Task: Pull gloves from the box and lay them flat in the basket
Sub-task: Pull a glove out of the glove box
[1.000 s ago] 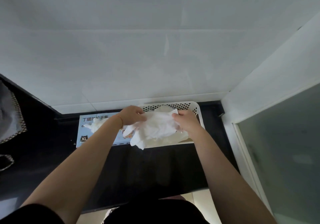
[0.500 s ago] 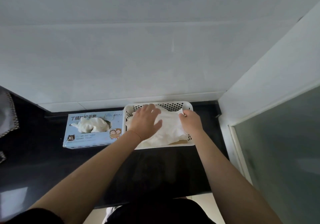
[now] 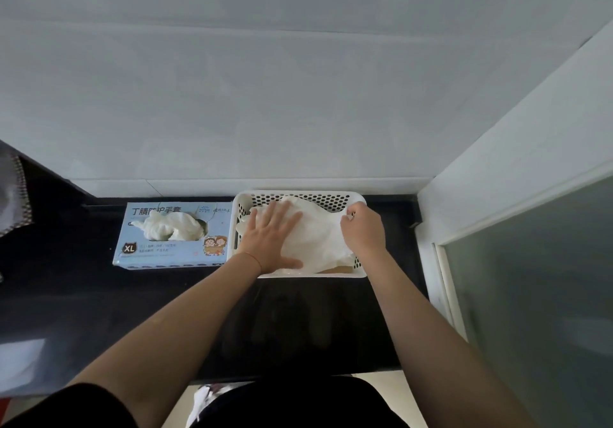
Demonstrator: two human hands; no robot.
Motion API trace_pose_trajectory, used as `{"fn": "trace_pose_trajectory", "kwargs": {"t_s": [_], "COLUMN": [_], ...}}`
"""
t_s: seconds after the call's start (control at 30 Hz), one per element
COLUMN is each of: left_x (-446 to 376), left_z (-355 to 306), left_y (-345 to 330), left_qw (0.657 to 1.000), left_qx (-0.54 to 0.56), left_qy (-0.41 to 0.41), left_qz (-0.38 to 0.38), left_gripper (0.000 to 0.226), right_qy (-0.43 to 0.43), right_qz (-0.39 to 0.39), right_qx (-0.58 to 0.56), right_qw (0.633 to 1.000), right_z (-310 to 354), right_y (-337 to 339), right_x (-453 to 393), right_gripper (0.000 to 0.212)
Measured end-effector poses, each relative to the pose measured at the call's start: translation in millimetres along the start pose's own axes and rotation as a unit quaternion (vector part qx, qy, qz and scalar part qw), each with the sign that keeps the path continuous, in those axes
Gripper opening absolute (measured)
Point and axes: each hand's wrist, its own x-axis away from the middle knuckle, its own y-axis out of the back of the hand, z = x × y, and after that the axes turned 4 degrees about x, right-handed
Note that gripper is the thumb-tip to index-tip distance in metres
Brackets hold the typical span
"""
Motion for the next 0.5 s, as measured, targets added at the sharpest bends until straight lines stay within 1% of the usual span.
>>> {"fn": "trace_pose_trajectory", "kwargs": {"t_s": [0.1, 0.13, 0.2, 0.23, 0.3, 0.33, 0.4, 0.43, 0.5], "left_x": [4, 7, 14, 18, 28, 31, 43, 47, 60], "left_z": [6, 9, 16, 20, 34, 39, 64, 75, 106], "left_y": [7, 9, 15, 18, 26, 30, 39, 42, 47], "left_qw": [1.0, 1.0, 1.0, 0.999, 0.993, 0.988, 0.974, 0.967, 0.957], "left_qx": [-0.008, -0.011, 0.006, 0.028, 0.074, 0.094, 0.115, 0.113, 0.106], "left_qy": [-0.006, -0.011, -0.018, -0.018, -0.004, 0.012, 0.075, 0.113, 0.175], "left_qz": [-0.004, -0.004, -0.016, -0.03, -0.09, -0.126, -0.181, -0.198, -0.206], "left_gripper": [0.11, 0.11, 0.102, 0.095, 0.073, 0.061, 0.042, 0.038, 0.037], "right_qy": [0.045, 0.057, 0.073, 0.082, 0.094, 0.098, 0.111, 0.118, 0.128], "right_qz": [-0.046, -0.057, -0.058, -0.052, -0.025, -0.007, 0.02, 0.029, 0.043], "right_qx": [0.044, 0.044, 0.028, 0.019, 0.006, 0.002, -0.006, -0.009, -0.006], "right_qw": [0.997, 0.996, 0.995, 0.995, 0.995, 0.995, 0.994, 0.993, 0.991], "right_z": [15, 20, 34, 41, 60, 66, 87, 96, 118], "right_y": [2, 3, 1, -1, -12, -16, -33, -39, -52], "right_x": [3, 3, 5, 6, 11, 14, 23, 27, 37], "right_gripper": [0.025, 0.028, 0.025, 0.02, 0.014, 0.013, 0.014, 0.014, 0.016]}}
